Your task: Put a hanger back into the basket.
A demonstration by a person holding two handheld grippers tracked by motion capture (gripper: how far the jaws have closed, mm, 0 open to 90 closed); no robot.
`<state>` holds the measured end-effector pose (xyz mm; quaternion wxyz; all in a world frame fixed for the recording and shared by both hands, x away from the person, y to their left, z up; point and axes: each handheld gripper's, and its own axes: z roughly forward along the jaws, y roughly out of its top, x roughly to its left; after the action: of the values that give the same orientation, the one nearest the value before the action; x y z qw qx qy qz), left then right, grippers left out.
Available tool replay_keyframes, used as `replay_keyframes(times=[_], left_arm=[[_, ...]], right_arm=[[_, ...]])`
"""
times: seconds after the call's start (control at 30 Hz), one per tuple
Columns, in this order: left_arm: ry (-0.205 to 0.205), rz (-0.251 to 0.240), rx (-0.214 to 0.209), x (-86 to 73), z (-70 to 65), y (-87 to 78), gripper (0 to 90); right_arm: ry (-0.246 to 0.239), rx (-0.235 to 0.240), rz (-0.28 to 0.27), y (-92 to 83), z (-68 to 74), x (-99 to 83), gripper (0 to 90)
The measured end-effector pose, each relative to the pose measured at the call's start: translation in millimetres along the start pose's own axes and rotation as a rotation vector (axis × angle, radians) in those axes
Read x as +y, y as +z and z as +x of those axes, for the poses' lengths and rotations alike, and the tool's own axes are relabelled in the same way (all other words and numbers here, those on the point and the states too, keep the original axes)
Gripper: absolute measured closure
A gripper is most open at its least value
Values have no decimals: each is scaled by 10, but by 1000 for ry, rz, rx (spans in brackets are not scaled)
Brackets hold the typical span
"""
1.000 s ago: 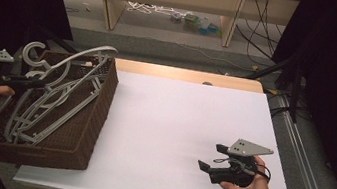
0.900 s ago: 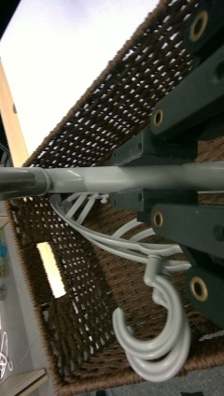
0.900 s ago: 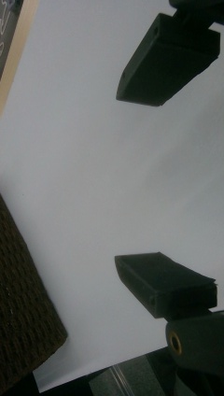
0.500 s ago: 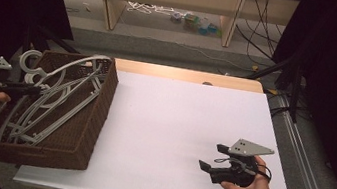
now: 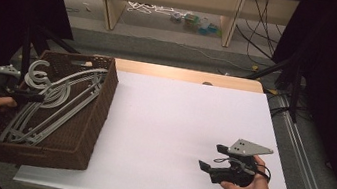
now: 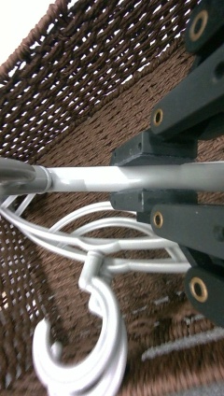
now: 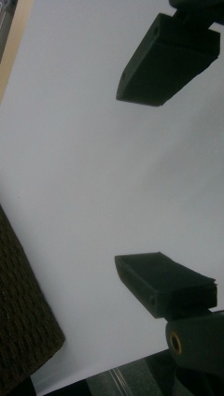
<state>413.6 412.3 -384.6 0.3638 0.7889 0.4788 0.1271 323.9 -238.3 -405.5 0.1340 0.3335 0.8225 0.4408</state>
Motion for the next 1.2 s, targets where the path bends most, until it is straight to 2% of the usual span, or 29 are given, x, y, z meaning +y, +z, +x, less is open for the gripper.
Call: replay_keyframes(times=[0.13, 0.2, 0.37, 0.43, 0.5, 0.53, 0.63, 0.7, 0.73, 0.8, 0.87, 0.93, 1.0, 1.03, 1.17, 1.2], left_arm=[[-18, 25, -10, -2, -9, 55, 793], [-49, 25, -17, -35, -3, 88, 792], [-96, 17, 16, -80, 59, 131, 782], [-89, 38, 47, -87, 64, 158, 767], [-102, 48, 79, -86, 63, 196, 746], [-89, 63, 97, -90, 75, 212, 736], [-122, 81, 148, -86, 73, 266, 678], [-129, 80, 156, -82, 73, 268, 659], [-136, 81, 177, -79, 67, 261, 648], [-141, 112, 236, -82, 85, 234, 534], [-174, 91, 265, -93, 102, 192, 481], [-180, 55, 270, -106, 103, 144, 439], [-188, 49, 268, -102, 89, 98, 388], [-174, 49, 267, -97, 81, 64, 373], [-164, -18, 258, -71, 15, -51, 339], [-179, -58, 260, -65, -19, -65, 333]], right_arm=[[5, 4, -1, -14, 3, 0, 185], [0, 3, -1, -18, -8, 3, 185], [-1, 0, 1, -10, -20, -6, 185], [0, 2, 0, -9, -19, -6, 185], [3, 0, 4, -8, -19, -10, 185], [4, -1, 4, -7, -21, -9, 185], [3, -4, -3, -9, -19, -9, 185], [3, 0, 0, -17, -25, -11, 186], [4, -1, -1, -17, -29, -11, 186], [5, -5, -5, -17, -33, -11, 186], [3, -8, 3, -23, -33, -14, 186], [6, -9, 2, -24, -34, -12, 186], [6, -11, 1, -21, -34, -10, 186], [4, -7, -6, -13, -34, -13, 185], [9, -9, -9, -15, -28, -9, 186], [10, -9, -13, -16, -26, -8, 186]])
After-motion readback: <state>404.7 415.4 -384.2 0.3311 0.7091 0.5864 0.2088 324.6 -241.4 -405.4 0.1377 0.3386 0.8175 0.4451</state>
